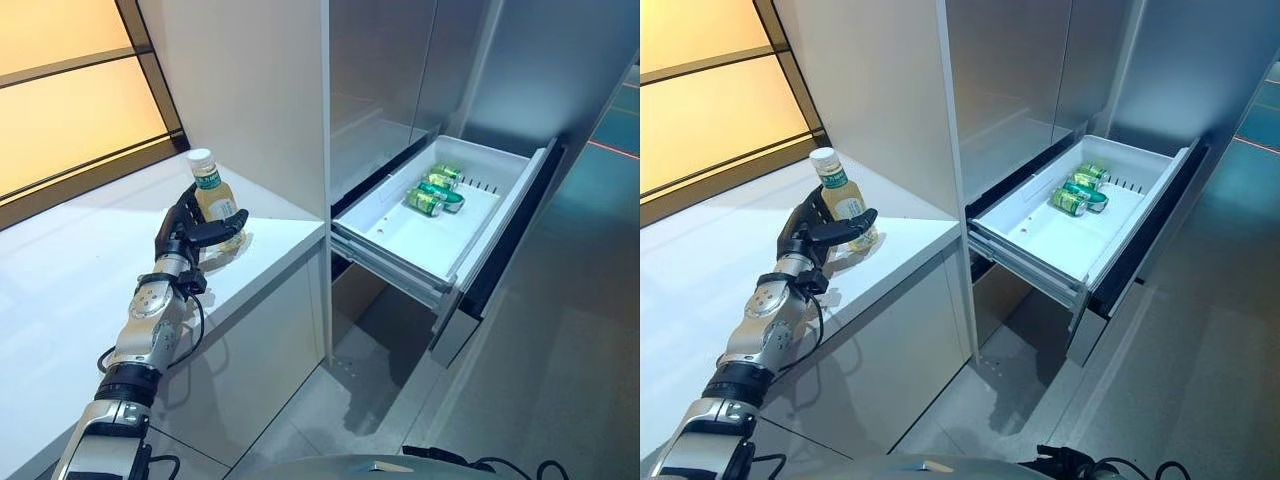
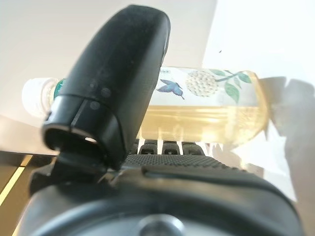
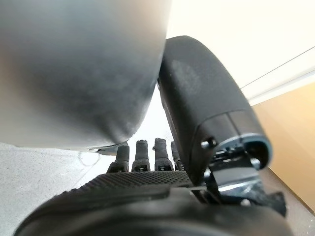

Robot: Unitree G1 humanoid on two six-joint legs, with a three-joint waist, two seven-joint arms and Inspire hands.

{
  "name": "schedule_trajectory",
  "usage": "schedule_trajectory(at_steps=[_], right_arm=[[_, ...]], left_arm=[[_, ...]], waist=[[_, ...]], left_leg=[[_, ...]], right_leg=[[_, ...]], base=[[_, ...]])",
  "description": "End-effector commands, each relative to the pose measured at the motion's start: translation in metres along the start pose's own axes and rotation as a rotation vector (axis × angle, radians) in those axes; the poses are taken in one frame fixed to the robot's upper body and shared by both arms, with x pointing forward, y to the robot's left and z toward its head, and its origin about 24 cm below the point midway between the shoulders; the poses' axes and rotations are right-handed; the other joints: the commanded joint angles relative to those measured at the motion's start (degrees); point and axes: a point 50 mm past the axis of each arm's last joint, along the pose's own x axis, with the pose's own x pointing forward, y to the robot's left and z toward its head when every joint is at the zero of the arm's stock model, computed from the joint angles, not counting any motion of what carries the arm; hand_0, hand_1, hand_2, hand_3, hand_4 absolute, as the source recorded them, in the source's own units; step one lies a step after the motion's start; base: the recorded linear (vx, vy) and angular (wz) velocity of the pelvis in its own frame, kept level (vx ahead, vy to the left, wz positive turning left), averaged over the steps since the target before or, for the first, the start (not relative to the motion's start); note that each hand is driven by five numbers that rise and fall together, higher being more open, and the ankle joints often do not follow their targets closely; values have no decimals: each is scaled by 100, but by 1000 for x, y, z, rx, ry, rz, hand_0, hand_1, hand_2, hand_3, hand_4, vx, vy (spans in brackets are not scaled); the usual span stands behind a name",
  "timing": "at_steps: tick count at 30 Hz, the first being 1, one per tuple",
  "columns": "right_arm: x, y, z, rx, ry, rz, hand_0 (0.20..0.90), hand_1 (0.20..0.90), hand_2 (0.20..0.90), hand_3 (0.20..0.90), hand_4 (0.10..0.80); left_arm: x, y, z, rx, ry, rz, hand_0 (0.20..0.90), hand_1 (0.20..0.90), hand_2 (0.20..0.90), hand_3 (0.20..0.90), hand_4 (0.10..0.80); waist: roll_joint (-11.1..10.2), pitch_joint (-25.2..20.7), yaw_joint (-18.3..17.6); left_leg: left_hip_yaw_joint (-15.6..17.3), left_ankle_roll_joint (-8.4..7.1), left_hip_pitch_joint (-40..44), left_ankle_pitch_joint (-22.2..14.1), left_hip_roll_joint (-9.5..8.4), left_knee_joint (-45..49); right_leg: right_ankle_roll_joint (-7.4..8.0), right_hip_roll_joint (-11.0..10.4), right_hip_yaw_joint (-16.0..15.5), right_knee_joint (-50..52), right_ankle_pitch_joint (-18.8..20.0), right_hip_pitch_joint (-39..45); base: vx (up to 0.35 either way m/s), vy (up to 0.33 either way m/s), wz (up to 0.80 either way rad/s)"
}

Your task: Put drinks into fridge and close the fridge

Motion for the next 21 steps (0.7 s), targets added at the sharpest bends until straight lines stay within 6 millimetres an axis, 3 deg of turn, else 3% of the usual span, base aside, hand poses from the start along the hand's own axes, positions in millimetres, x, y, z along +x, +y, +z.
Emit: schedule_trajectory(at_steps=[1, 21], right_arm=[[0, 2, -10, -42, 59, 28, 900, 900, 900, 900, 800], [1, 5, -9, -36, 61, 29, 900, 900, 900, 900, 800]], left_arm=[[31, -3, 86, -20, -364, -6, 900, 900, 900, 900, 800], [31, -4, 100, -27, -430, 21, 900, 900, 900, 900, 800]], waist=[[48, -196, -26], [45, -241, -49]], left_leg=[[360, 57, 192, -502, -9, 38], [337, 105, 272, -547, -50, 38]], right_leg=[[344, -250, 9, 96, 232, -107], [312, -220, 85, 153, 185, -86]], base=[[34, 2, -3], [17, 0, -3]])
